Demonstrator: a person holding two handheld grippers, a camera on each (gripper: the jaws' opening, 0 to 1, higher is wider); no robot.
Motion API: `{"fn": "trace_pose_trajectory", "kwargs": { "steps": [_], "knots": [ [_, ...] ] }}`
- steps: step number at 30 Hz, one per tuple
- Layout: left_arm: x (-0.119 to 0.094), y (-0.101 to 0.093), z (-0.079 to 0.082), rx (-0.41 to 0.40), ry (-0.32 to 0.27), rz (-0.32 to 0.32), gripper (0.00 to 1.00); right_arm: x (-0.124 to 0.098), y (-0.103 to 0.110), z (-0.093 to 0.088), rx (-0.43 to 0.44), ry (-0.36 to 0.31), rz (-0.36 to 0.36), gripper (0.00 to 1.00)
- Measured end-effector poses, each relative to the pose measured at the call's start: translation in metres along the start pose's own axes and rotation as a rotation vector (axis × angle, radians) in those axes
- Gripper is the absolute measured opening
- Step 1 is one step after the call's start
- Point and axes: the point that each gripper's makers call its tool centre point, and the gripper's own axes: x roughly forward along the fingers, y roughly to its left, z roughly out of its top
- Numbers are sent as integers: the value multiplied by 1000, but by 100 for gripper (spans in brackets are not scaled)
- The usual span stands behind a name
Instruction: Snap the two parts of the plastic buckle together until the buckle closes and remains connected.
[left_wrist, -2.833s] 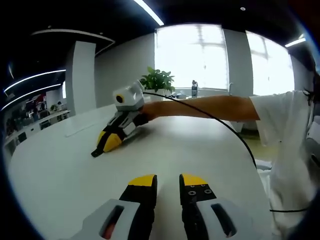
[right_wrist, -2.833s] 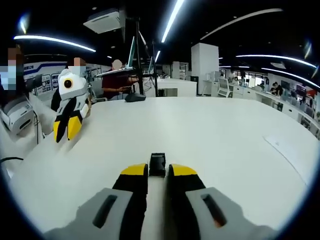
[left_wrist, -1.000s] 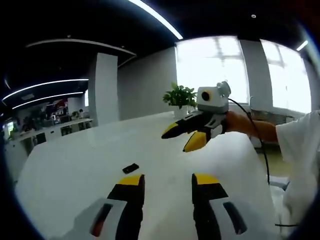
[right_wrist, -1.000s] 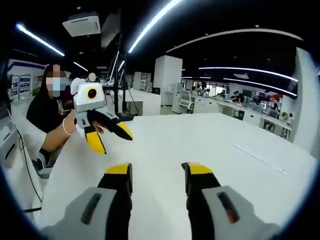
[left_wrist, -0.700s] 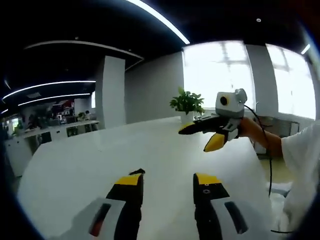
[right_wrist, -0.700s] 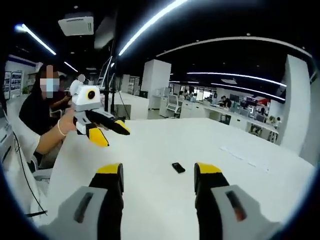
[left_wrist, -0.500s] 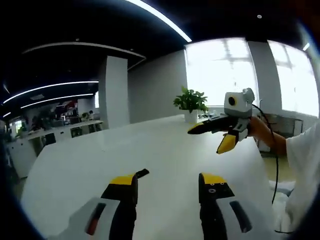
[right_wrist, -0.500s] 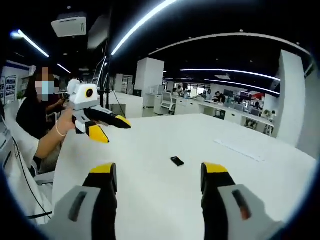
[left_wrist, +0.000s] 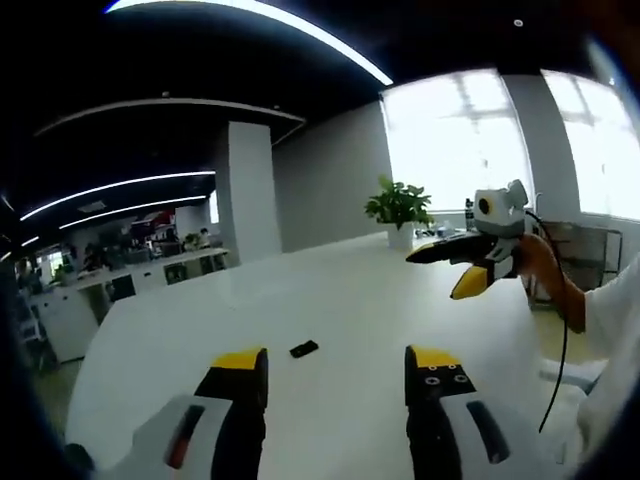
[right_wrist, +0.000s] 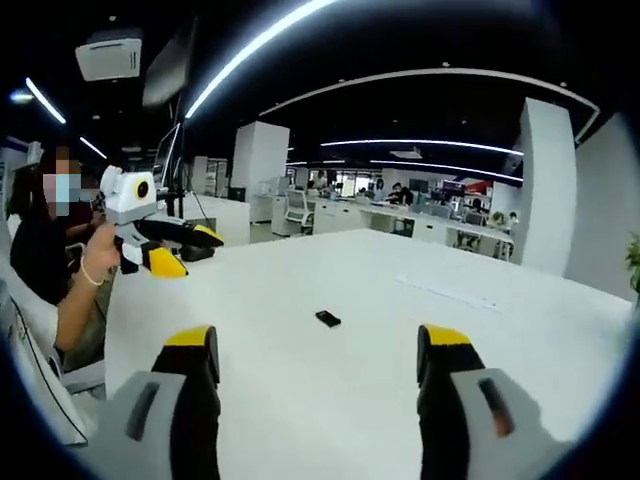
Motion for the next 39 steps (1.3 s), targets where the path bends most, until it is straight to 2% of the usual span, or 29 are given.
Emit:
{"fn": "trace_pose_trajectory", "kwargs": {
  "steps": [5, 12, 15, 20, 27, 34, 39],
  "knots": [
    [-13, -4, 0, 11, 14, 4, 67, -12, 2, 1, 5, 2, -22, 87],
    [-30, -11, 3, 9, -11, 12, 71, -29, 6, 5, 11, -5, -64, 95],
    [-36, -13, 5, 13, -19, 29, 73, -38, 2, 8, 24, -14, -108, 100],
    [-43, -14, 6, 10, -25, 45, 75, -53, -2, 13, 52, -36, -152, 100],
    [-56, -10, 2, -16, -26, 114, 81, -73, -3, 14, 54, -62, -194, 100],
    [-73, -7, -3, -23, -30, 181, 87, -88, 1, 2, 69, -67, -210, 100],
    [-84, -4, -14, -74, -40, 224, 90, -102, 3, -5, 82, -80, -236, 100]
  ]
}}
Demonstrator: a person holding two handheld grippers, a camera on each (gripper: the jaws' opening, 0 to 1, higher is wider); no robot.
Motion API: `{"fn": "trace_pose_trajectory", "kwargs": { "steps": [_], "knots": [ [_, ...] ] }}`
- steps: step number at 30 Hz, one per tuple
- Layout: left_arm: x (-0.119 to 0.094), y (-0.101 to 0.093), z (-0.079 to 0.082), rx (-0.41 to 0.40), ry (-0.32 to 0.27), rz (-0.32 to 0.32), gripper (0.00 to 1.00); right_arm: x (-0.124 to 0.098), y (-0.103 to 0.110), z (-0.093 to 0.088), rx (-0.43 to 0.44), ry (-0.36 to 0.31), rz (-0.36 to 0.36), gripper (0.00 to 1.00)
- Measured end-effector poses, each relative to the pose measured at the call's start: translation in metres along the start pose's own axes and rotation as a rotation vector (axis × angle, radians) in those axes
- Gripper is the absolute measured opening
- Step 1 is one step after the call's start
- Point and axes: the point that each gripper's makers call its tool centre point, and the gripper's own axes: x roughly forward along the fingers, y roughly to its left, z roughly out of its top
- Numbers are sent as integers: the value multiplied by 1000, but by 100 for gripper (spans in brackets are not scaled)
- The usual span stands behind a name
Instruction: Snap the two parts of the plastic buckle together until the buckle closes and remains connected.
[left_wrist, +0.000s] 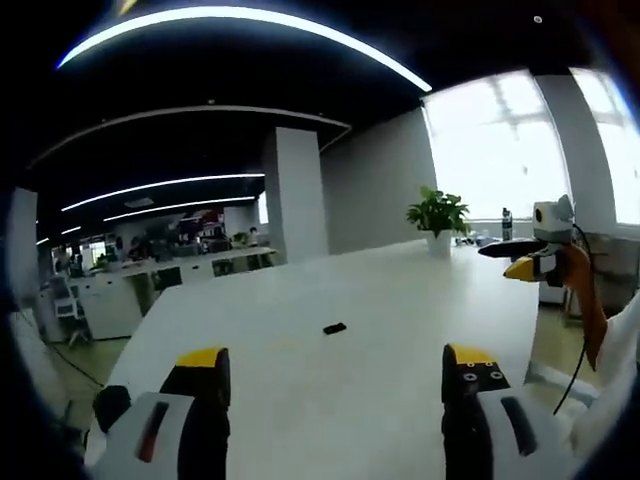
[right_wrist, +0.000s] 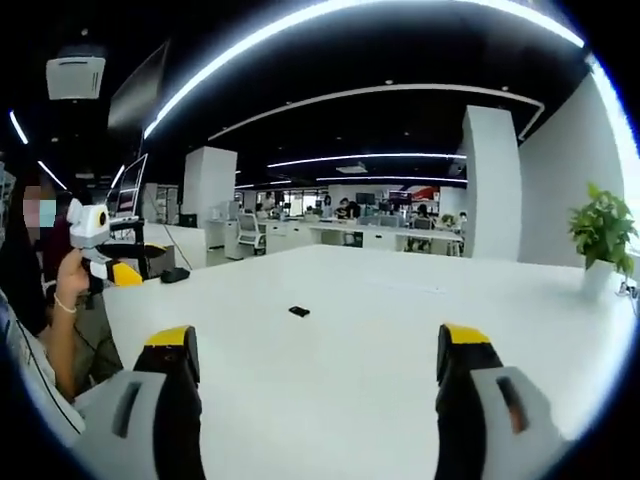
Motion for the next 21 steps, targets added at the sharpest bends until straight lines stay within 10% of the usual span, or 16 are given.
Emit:
{"fn": "trace_pose_trajectory", "kwargs": {
  "steps": [21],
  "knots": [
    [-45, 16, -7, -25, -29, 142, 99, -44, -19, -16, 62, -26, -118, 100]
  ]
}}
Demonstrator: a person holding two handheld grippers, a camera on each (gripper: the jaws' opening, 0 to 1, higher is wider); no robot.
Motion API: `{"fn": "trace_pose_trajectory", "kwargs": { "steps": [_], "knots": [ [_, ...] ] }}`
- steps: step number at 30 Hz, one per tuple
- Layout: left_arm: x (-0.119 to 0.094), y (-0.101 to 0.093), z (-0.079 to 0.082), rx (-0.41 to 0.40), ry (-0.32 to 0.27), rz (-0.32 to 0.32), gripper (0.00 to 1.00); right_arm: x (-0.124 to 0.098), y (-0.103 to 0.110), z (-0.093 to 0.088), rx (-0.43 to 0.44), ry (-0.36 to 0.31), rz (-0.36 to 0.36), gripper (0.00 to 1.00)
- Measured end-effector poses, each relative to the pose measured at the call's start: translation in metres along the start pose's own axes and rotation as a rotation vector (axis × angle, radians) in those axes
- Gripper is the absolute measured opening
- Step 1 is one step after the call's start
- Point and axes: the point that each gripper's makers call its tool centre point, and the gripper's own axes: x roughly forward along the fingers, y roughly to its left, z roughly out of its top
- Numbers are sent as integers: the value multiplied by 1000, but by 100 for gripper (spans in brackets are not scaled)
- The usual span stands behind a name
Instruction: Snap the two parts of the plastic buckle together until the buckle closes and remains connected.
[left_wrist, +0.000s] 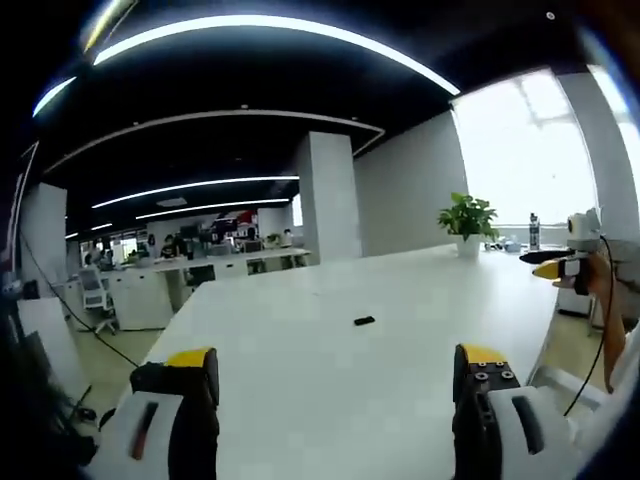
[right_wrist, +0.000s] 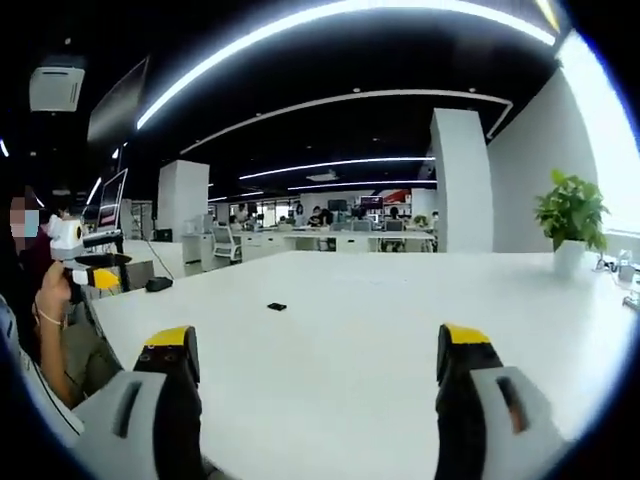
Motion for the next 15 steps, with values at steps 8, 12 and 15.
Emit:
{"fn": "trace_pose_trajectory", "kwargs": {
  "steps": [8, 12, 15],
  "knots": [
    [-3, 7, -7, -14, 15, 32, 99, -3, -4, -7, 10, 15, -12, 100],
    [-3, 10, -9, -22, 18, 40, 99, -3, -6, -8, 5, 25, -15, 100],
    [-4, 11, -9, -25, 20, 46, 99, -4, -7, -6, 6, 18, -18, 100]
  ]
}}
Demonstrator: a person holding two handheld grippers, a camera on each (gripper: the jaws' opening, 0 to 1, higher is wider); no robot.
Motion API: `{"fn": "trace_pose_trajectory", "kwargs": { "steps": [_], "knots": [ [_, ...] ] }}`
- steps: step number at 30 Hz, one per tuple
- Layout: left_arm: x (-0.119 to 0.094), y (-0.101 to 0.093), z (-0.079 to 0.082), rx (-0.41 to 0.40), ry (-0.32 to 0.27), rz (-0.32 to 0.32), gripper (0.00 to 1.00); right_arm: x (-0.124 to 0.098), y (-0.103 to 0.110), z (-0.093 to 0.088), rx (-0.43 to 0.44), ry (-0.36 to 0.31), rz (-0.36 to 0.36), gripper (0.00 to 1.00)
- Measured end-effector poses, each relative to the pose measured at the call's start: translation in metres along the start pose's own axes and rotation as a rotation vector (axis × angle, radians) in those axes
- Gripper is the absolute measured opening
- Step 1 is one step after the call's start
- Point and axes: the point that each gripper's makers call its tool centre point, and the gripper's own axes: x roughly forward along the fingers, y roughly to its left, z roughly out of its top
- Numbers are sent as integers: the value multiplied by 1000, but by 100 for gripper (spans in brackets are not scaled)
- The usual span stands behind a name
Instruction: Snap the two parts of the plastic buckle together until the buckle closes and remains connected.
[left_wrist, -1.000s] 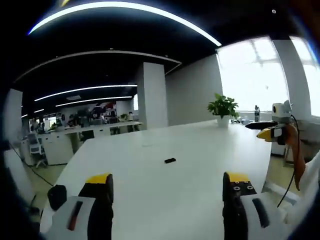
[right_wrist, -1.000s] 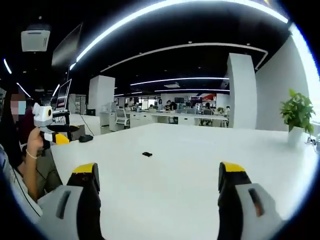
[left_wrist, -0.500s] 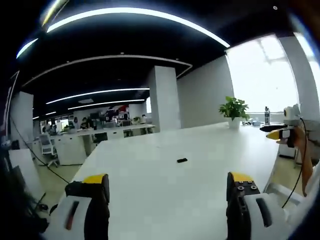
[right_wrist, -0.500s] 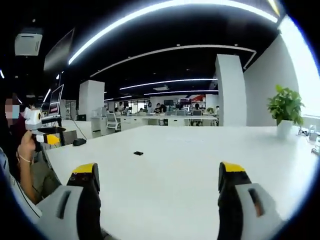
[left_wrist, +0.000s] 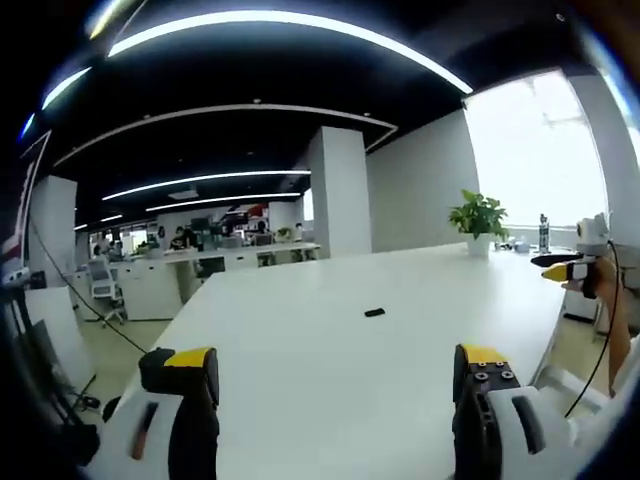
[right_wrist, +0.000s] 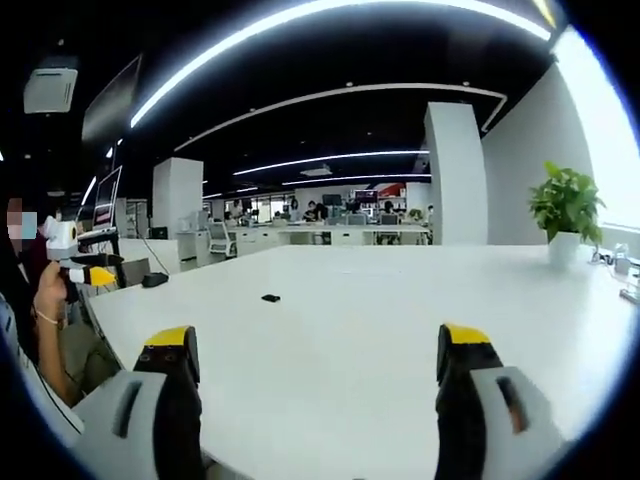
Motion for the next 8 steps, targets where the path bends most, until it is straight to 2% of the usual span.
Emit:
{"fn": "trace_pose_trajectory", "kwargs": {
  "steps": [8],
  "knots": [
    [-1, 4, -3, -11, -1, 11, 99, -2, 0, 2, -14, -1, -4, 100]
  ]
}}
